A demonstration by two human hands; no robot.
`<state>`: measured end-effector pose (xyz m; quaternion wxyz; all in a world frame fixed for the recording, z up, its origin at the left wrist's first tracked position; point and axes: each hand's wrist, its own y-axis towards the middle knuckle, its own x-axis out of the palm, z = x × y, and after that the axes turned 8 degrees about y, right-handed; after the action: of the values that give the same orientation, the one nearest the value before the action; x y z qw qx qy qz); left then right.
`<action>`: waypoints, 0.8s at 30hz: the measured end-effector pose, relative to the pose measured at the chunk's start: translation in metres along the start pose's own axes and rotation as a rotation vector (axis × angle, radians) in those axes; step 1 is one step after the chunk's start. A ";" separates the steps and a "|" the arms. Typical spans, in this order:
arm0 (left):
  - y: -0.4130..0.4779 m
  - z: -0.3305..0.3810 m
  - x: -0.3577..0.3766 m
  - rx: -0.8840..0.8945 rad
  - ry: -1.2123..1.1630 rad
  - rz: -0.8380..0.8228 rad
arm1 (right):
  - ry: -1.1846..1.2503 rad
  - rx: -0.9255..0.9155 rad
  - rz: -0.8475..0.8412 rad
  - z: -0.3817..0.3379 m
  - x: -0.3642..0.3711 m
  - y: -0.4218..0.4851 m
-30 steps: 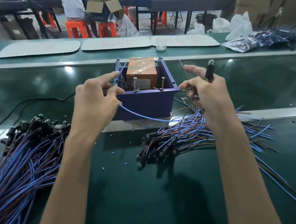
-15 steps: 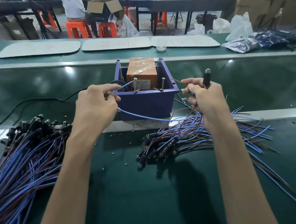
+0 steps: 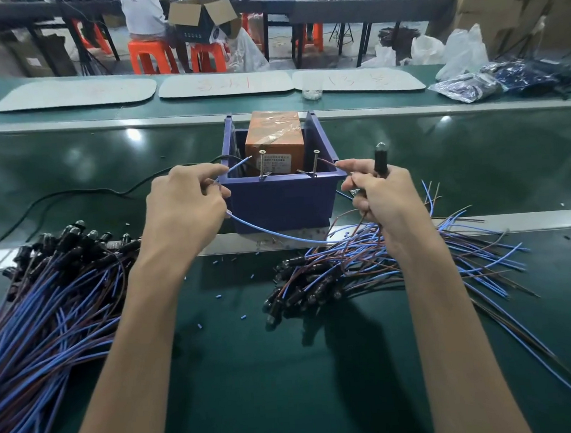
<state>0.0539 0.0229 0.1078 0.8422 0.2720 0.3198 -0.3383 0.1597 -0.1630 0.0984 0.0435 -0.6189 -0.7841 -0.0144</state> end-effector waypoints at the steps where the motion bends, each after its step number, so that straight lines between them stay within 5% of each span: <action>1: -0.001 0.001 0.000 0.003 0.002 -0.005 | 0.002 0.000 -0.003 0.000 0.000 0.000; 24: -0.006 0.009 0.004 0.028 -0.005 -0.064 | -0.024 0.009 -0.034 -0.002 0.000 -0.002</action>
<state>0.0552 0.0116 0.1089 0.8279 0.2726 0.3215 -0.3700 0.1574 -0.1636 0.1005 0.0366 -0.6054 -0.7951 -0.0038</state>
